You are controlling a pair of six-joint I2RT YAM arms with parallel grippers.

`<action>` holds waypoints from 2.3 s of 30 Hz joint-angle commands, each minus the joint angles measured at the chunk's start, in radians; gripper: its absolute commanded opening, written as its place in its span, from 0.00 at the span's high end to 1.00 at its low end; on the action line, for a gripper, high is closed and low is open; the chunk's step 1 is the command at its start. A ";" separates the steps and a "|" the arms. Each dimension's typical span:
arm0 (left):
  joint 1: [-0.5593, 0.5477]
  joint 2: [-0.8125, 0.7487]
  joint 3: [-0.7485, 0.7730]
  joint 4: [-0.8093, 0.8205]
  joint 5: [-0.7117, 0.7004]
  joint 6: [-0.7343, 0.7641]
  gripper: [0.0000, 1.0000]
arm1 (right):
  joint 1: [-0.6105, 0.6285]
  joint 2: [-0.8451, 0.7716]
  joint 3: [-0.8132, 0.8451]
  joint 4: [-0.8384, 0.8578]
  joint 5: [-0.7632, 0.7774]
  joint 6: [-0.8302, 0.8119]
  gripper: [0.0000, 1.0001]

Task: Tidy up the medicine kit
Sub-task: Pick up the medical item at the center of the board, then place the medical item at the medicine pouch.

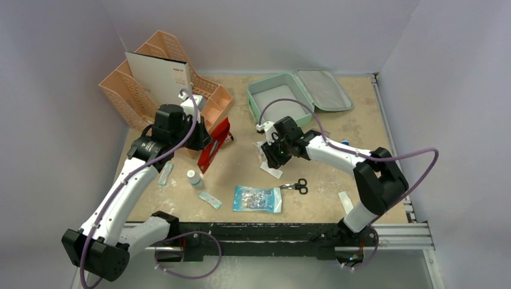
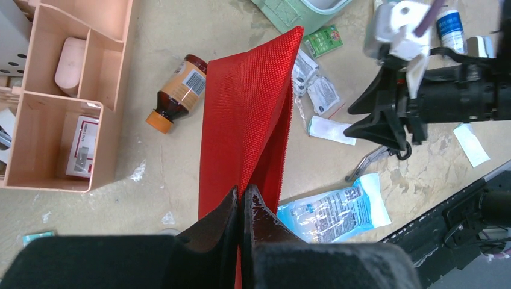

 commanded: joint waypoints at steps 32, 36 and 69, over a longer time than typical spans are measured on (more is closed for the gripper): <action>-0.004 -0.004 -0.012 0.050 0.070 0.031 1.00 | -0.001 0.023 -0.052 0.064 -0.063 -0.008 1.00; -0.004 -0.002 -0.013 0.054 0.071 0.030 1.00 | -0.001 -0.015 -0.067 0.071 -0.098 0.018 1.00; -0.004 0.241 0.126 0.010 0.476 -0.078 1.00 | 0.008 -0.378 0.042 0.447 -0.367 0.049 1.00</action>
